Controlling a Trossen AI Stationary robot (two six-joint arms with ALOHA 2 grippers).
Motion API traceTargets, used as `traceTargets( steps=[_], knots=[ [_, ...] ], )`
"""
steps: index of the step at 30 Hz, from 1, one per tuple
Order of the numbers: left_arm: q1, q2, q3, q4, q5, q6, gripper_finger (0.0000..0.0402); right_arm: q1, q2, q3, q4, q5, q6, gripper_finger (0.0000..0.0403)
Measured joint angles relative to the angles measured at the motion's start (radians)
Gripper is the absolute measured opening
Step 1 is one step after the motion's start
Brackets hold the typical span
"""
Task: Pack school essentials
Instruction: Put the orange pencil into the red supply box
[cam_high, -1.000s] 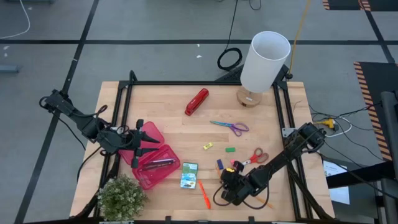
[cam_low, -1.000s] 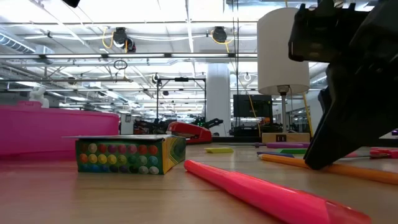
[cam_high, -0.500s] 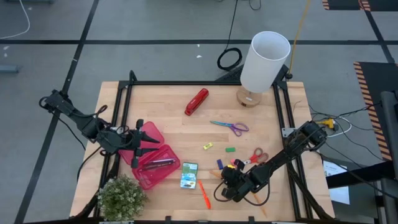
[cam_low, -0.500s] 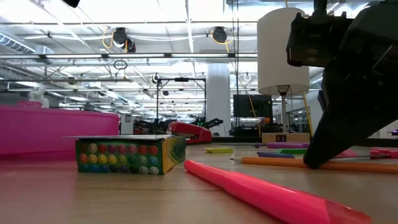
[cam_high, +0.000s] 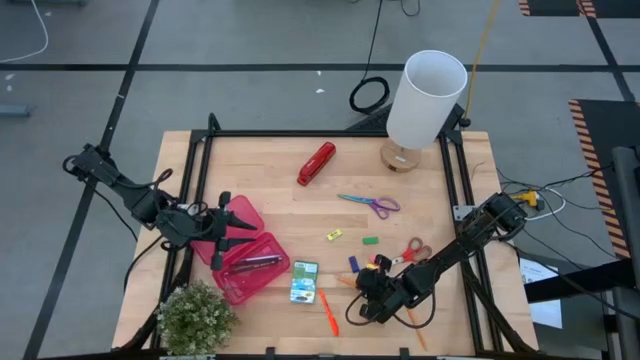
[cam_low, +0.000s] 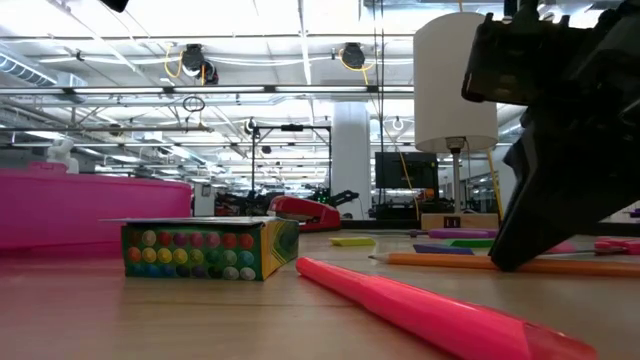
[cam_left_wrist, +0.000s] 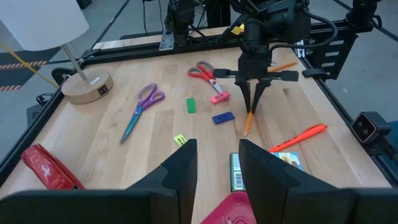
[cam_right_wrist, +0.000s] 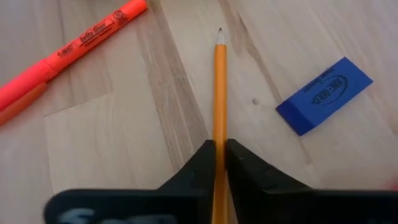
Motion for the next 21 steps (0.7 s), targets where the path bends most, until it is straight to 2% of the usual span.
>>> traceTargets(
  steps=[7,11,15,21],
  knots=[
    [0.000,0.000,0.000,0.000,0.000,0.000,0.0122,0.000,0.000,0.003,0.006,-0.005,-0.065,0.0119],
    [0.000,0.000,0.000,0.000,0.000,0.000,0.0122,0.000,-0.001,0.005,-0.019,-0.005,-0.073,0.0150],
    [0.000,0.000,0.000,0.000,0.000,0.000,0.0122,0.000,-0.002,0.008,-0.065,-0.015,-0.067,0.0147],
    [0.000,0.000,0.000,0.000,0.000,0.000,0.0122,0.001,0.017,0.009,-0.075,-0.014,-0.080,0.0092]
  ],
)
